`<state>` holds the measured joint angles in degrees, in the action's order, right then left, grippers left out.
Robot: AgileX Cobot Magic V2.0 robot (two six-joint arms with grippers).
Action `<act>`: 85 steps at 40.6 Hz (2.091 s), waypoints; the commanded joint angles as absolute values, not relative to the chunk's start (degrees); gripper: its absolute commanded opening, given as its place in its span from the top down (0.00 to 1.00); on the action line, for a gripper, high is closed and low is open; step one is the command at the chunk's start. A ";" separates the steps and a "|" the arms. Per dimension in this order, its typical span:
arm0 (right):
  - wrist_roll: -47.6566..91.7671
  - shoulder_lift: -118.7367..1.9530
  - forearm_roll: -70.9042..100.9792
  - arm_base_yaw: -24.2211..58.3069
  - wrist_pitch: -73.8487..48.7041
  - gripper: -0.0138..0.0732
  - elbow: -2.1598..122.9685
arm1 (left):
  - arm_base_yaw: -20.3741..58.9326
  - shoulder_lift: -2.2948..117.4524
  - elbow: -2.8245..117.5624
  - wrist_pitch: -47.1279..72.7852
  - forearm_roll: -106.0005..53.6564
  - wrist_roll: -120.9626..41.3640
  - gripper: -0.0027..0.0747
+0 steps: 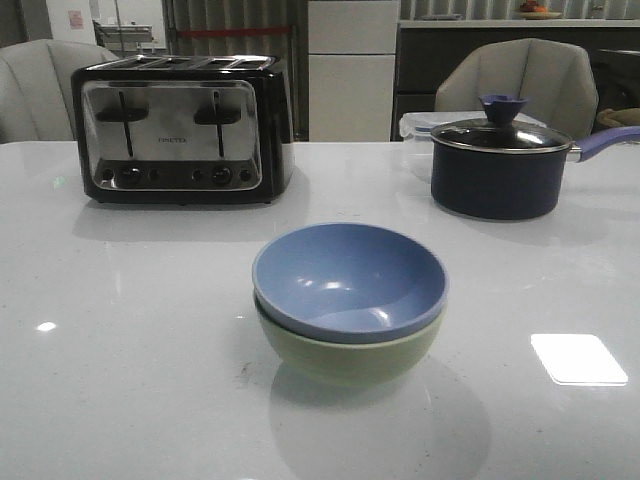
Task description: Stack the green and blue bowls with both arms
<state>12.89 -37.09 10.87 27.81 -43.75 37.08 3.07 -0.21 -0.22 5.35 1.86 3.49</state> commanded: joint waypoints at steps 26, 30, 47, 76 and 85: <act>13.59 -36.95 11.28 27.76 -40.23 0.78 38.47 | 2.70 -1.46 -0.44 0.00 1.89 4.13 0.85; 13.59 -36.95 11.28 27.76 -40.23 0.78 38.47 | 2.70 -1.46 -0.44 0.00 1.89 4.13 0.85; 13.59 -32.26 10.80 23.12 -38.61 0.78 35.78 | 2.70 -1.46 -0.44 0.00 1.89 4.13 0.85; 13.59 0.43 11.54 -1.34 -5.99 0.78 4.35 | 2.70 -1.46 -0.44 0.00 1.89 4.13 0.85; 13.59 1.71 11.54 -1.34 0.00 0.78 -1.38 | 2.70 -1.46 -0.44 0.00 1.89 4.13 0.85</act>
<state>12.98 0.60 11.09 -0.90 -7.09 -1.28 2.22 -0.21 -0.22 5.25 1.96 3.49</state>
